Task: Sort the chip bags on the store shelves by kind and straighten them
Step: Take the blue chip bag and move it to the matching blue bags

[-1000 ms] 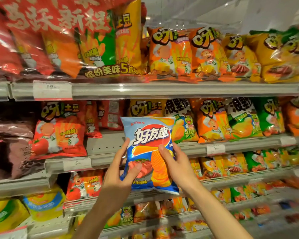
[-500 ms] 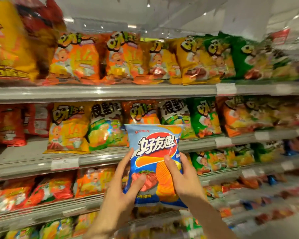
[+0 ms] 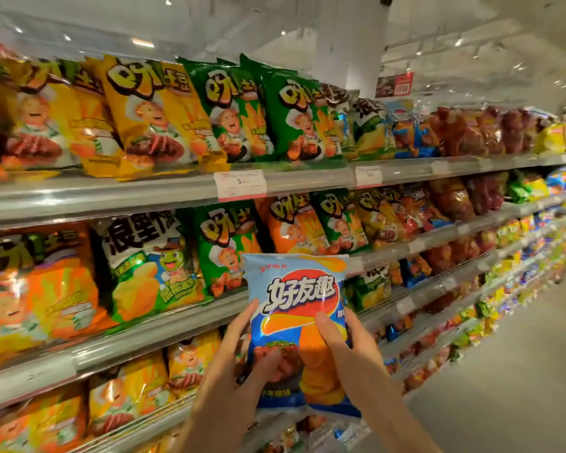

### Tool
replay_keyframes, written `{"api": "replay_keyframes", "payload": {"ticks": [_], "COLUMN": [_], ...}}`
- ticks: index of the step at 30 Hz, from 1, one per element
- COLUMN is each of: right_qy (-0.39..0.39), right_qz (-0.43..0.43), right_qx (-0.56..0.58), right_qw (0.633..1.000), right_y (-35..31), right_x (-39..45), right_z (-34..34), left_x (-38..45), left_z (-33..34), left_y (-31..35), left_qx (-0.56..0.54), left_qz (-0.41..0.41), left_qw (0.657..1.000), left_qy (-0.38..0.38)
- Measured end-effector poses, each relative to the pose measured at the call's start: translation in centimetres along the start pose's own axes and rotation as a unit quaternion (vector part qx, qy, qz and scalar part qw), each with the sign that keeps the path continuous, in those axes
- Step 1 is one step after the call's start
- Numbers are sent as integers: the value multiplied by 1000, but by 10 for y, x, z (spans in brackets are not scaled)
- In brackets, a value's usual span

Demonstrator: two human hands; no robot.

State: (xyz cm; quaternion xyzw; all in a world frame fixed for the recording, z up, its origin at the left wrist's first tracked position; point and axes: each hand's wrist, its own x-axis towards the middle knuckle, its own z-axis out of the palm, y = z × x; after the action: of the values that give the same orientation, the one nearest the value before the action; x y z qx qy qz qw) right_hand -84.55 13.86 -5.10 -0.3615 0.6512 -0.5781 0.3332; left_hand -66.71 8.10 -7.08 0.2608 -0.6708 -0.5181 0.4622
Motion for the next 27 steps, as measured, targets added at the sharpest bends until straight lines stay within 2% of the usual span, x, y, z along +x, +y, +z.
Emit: {"api": "replay_keyframes", "payload": {"ticks": [8, 14, 20, 27], "right_qy": [105, 113, 102, 64], "right_qz": [-27, -40, -43, -59], "right_qx": [-39, -26, -21, -58], "right_qw": [993, 992, 994, 995], "right_y": [10, 1, 4, 8], "right_x": [105, 183, 251, 338], "right_z": [-114, -187, -242, -322], "left_x": [120, 203, 257, 311], "left_z": [114, 196, 259, 353], "left_y": [-29, -41, -61, -84], "left_qx": [-5, -1, 51, 82], "left_qz": [-4, 11, 16, 8], "left_qw": [997, 995, 995, 996], "left_qy": [-73, -99, -88, -21]}}
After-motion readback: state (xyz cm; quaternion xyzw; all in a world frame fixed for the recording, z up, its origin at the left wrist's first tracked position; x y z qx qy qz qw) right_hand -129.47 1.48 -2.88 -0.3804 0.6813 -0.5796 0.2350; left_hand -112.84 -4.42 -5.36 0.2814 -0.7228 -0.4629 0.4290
